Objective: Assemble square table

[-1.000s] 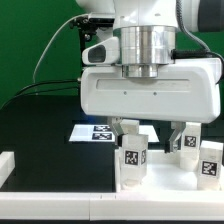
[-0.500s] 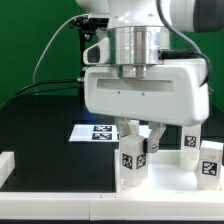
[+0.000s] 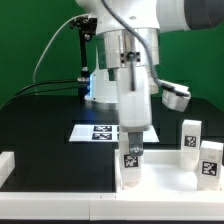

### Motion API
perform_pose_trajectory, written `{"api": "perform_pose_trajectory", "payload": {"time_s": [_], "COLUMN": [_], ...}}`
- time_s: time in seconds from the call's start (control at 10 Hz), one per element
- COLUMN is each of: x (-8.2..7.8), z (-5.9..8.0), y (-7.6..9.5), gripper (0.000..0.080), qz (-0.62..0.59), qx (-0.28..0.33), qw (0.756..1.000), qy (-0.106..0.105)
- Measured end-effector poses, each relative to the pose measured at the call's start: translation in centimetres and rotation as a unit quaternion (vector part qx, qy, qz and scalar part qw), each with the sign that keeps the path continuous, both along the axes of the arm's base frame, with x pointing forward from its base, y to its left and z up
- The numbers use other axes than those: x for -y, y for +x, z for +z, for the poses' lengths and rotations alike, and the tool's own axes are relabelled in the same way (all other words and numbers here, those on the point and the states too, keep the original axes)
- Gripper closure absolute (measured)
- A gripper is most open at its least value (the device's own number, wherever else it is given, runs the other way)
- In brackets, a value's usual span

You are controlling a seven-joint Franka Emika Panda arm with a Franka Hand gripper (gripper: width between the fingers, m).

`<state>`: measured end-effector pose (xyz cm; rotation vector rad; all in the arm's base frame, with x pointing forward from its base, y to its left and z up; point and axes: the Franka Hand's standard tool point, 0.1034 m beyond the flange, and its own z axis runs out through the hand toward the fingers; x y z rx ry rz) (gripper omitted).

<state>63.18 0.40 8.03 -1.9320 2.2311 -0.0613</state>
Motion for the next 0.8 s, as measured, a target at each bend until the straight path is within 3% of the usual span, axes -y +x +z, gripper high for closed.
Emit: {"api": "perform_pose_trajectory", "payload": {"time_s": [0.2,0.3,0.4,0.6,0.8], "x": [-0.01,0.02,0.06,0.9,0.87], "z": [-0.02,-0.03,-0.08,-0.11,0.44], "y": [0.05,0.04,-0.04,-0.22,-0.55], "gripper": [0.0509,0.0429,0.0429,0.018,0.0159], "qz": [-0.039,-0.033,-0.009,0.156,0.324], "qx": [-0.004,-0.003,-0.002,0.006,0.001], "qw": [0.999,0.999,1.0,0.987,0.944], "qy": [0.007,0.006,0.001,-0.033,-0.055]}}
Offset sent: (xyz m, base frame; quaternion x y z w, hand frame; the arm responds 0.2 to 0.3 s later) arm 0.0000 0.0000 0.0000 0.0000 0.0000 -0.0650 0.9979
